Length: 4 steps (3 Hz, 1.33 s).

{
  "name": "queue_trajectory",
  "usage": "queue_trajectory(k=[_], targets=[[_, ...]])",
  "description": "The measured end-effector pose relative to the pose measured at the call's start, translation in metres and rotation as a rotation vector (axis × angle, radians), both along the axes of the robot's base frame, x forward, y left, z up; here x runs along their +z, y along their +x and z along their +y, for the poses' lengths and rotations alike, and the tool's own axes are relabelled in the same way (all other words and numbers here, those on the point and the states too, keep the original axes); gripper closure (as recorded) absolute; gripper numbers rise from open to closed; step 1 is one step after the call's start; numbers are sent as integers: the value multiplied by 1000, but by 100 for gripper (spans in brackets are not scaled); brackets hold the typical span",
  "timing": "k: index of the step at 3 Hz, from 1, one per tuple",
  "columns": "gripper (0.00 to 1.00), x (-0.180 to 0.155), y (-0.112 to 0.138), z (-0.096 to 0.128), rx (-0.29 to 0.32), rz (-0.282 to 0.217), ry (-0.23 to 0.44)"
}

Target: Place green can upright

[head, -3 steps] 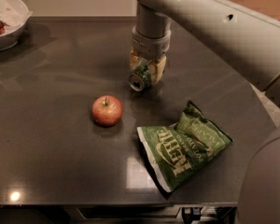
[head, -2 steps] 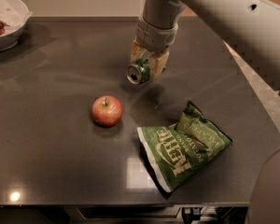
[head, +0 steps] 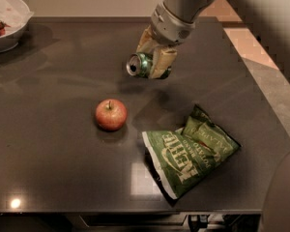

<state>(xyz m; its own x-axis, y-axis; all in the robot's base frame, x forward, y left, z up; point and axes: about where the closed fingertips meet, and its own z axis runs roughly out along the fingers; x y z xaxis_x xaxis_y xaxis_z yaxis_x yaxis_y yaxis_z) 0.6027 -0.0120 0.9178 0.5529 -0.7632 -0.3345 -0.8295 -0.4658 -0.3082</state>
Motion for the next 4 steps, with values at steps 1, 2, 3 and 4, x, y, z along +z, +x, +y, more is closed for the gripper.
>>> queue_trajectory(k=[1, 2, 3, 4], targets=[[100, 5, -4, -1, -95, 83, 140], [100, 7, -11, -3, -165, 158, 283], [100, 7, -16, -5, -212, 216, 391], [100, 4, -19, -6, -254, 275, 478]])
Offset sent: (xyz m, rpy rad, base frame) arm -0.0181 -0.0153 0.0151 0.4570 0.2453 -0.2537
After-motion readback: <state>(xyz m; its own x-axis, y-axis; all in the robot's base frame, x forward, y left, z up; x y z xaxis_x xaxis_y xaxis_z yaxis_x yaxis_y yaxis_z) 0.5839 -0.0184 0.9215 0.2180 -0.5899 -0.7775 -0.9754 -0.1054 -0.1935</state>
